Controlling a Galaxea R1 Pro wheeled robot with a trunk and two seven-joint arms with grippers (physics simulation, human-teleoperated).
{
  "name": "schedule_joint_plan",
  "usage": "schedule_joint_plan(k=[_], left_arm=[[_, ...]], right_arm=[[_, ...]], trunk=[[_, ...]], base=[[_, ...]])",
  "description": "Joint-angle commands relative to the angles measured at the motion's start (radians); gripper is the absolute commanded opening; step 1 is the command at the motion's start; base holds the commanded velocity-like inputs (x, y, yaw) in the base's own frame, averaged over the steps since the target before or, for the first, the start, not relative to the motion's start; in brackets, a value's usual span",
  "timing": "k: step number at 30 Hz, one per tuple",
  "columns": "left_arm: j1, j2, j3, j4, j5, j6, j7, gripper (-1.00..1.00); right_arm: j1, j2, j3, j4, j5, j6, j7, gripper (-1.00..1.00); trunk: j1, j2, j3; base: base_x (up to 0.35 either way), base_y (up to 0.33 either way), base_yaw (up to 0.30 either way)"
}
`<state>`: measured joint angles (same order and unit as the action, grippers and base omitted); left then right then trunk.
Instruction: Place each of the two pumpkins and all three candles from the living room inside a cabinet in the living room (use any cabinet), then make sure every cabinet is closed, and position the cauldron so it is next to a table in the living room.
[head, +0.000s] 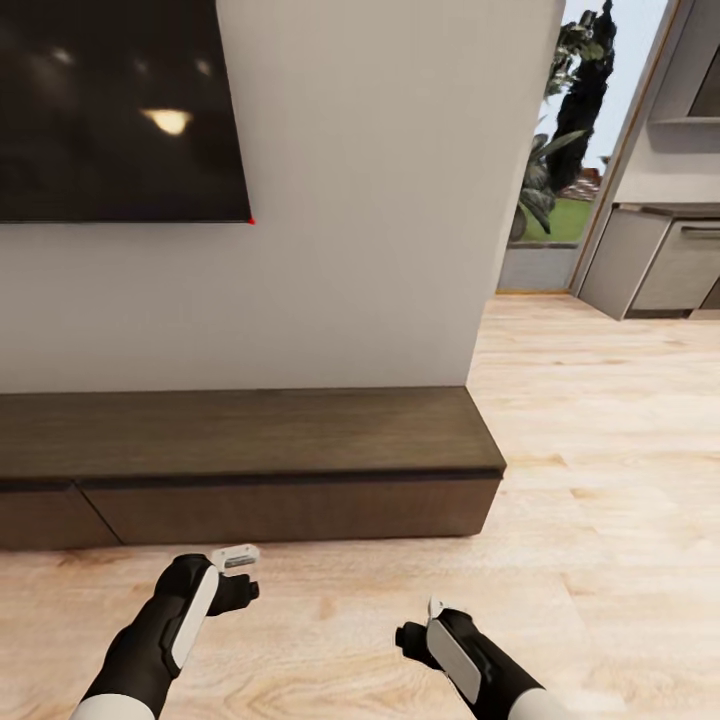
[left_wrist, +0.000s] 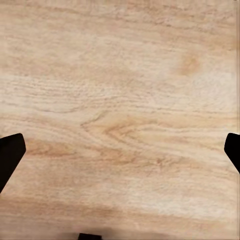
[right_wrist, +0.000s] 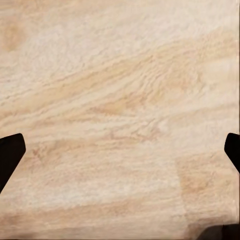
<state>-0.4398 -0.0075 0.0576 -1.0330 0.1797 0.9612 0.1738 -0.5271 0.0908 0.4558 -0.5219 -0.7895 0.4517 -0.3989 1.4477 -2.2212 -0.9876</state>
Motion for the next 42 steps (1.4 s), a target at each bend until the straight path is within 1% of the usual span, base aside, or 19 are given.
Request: schedule_joint_plan(k=[1,4,9,12,15,17,19,23,27,33,40,42], left_arm=[[0.000,-0.001,0.000,-0.001,0.011,0.004,0.009,1.00],[0.000,-0.001,-0.008,-0.001,0.011,0.004,0.009,1.00],[0.000,-0.001,-0.013,-0.001,0.010,0.004,0.009,1.00],[0.000,-0.003,-0.038,-0.002,0.010,0.003,0.012,1.00],[0.000,-0.004,-0.067,-0.002,0.012,0.002,0.033,1.00],[0.000,-0.004,-0.072,-0.001,0.012,0.002,0.039,1.00],[0.000,-0.005,-0.075,-0.001,0.013,0.001,0.042,1.00],[0.000,-0.004,-0.075,-0.001,0.014,0.000,0.044,1.00],[0.000,-0.003,-0.075,-0.001,0.014,-0.005,0.044,1.00],[0.000,-0.004,-0.075,-0.001,0.014,-0.007,0.044,1.00],[0.000,-0.004,-0.076,-0.001,0.014,-0.007,0.044,1.00],[0.000,-0.005,-0.076,-0.001,0.014,-0.007,0.044,1.00]], right_arm=[[0.000,-0.013,0.007,0.009,-0.011,-0.027,-0.008,1.00],[0.001,-0.028,0.009,0.018,-0.011,-0.059,-0.005,1.00],[0.001,-0.033,0.010,0.021,-0.008,-0.071,-0.002,1.00],[0.001,-0.034,0.009,0.022,-0.007,-0.071,-0.001,1.00],[0.001,-0.034,0.009,0.022,-0.007,-0.072,-0.001,1.00],[0.001,-0.035,0.009,0.023,-0.008,-0.072,-0.001,1.00],[0.001,-0.036,0.009,0.023,-0.008,-0.073,-0.001,1.00],[0.001,-0.048,0.010,0.023,-0.009,-0.076,-0.001,1.00],[0.001,-0.057,0.009,0.042,-0.009,-0.116,0.000,1.00],[0.001,-0.061,0.008,0.062,-0.008,-0.130,0.000,1.00],[0.001,-0.063,0.008,0.066,-0.008,-0.132,0.000,1.00],[0.001,-0.067,0.008,0.066,-0.009,-0.136,0.001,1.00]], trunk=[[-0.004,0.007,0.002],[-0.016,0.028,0.012],[-0.035,0.063,0.027],[-0.046,0.084,0.037],[-0.058,0.105,0.046],[-0.065,0.119,0.052],[-0.073,0.133,0.059],[-0.088,0.161,0.071],[-0.104,0.189,0.084],[-0.127,0.231,0.103],[-0.154,0.280,0.125],[-0.161,0.294,0.131]], base=[[0.000,0.000,0.000],[0.000,0.000,0.000],[0.000,0.000,0.000],[0.000,0.000,0.000],[0.000,0.000,0.000],[0.000,0.000,0.000],[0.000,0.000,0.000],[0.000,0.000,0.000],[0.000,0.000,0.000],[0.000,0.000,0.000],[0.000,0.000,0.000],[0.000,0.000,0.000]])
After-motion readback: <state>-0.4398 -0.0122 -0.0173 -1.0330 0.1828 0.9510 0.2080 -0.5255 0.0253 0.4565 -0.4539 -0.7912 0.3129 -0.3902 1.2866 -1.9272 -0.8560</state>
